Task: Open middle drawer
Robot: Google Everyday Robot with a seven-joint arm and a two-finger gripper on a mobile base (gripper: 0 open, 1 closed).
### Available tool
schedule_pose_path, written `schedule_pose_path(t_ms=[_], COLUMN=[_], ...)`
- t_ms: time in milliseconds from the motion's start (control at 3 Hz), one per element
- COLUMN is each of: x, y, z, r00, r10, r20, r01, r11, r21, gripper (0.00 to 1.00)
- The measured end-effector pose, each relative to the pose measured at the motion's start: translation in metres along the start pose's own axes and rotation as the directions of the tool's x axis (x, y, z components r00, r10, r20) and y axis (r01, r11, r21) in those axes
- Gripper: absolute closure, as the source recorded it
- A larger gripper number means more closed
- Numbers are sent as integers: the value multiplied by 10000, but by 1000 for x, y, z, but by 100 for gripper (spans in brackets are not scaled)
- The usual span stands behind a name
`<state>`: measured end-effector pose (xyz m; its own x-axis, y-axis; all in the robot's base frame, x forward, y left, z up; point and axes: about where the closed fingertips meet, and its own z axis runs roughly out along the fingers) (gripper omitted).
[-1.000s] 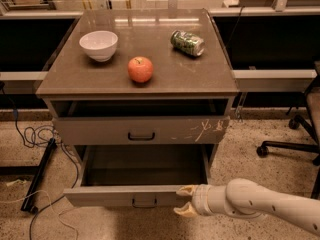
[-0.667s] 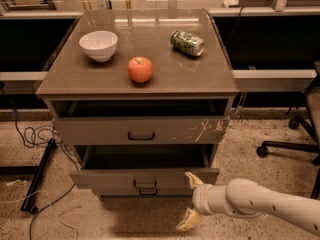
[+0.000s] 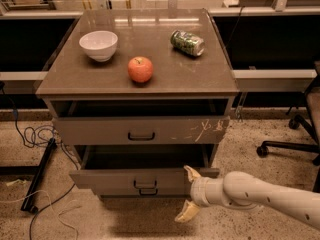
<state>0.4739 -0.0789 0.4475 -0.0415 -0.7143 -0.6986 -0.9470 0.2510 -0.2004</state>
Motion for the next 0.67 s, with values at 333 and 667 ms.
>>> schedule_pose_path(t_ms=[333,667], x=[8,8], y=[-54,-57], z=[43,44], r00=[9994,9995], r10=[-340,-324], r20=[52,66], r01=[338,322], r11=[9992,9991], r21=[235,267], gripper=[0,0])
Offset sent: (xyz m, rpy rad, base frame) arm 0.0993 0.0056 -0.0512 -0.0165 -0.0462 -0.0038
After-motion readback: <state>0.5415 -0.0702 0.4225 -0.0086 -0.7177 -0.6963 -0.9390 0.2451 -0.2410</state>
